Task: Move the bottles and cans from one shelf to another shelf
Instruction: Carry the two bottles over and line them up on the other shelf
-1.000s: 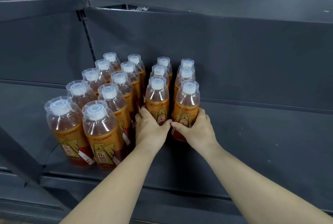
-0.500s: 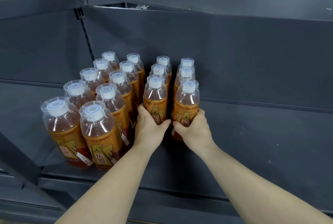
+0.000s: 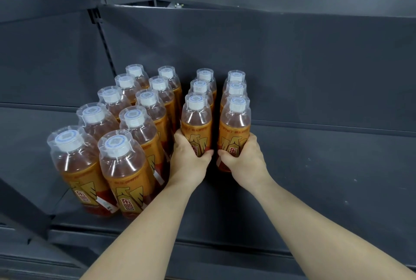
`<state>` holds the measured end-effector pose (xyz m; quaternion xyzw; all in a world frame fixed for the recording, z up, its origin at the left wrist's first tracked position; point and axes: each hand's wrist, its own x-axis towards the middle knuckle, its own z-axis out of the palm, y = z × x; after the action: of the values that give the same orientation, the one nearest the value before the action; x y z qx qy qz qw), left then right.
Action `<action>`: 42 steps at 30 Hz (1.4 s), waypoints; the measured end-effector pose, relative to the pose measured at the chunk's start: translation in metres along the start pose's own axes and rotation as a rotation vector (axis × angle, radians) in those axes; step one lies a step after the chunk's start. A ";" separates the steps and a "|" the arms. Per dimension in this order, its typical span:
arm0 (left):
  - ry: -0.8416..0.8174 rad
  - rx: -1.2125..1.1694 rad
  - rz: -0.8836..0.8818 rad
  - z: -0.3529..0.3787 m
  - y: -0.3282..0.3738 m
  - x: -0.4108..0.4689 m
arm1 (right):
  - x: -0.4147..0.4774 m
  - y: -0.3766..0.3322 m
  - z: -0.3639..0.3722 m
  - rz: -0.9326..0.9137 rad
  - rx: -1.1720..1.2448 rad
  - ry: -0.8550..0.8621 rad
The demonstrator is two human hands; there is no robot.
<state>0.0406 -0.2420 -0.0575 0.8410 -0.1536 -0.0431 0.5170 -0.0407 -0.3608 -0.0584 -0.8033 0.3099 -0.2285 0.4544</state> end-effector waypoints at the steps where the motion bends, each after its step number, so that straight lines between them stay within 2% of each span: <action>1: -0.002 0.005 0.002 0.000 0.000 0.000 | -0.001 0.000 0.000 -0.003 0.003 0.000; 19: 0.054 0.149 0.019 0.005 0.002 -0.004 | 0.000 0.005 0.000 -0.022 -0.012 -0.009; 42: 0.003 0.102 0.006 0.003 0.002 -0.004 | -0.005 0.001 -0.002 0.043 -0.016 -0.045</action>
<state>0.0362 -0.2438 -0.0575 0.8659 -0.1575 -0.0323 0.4737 -0.0458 -0.3593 -0.0588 -0.8050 0.3184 -0.1981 0.4598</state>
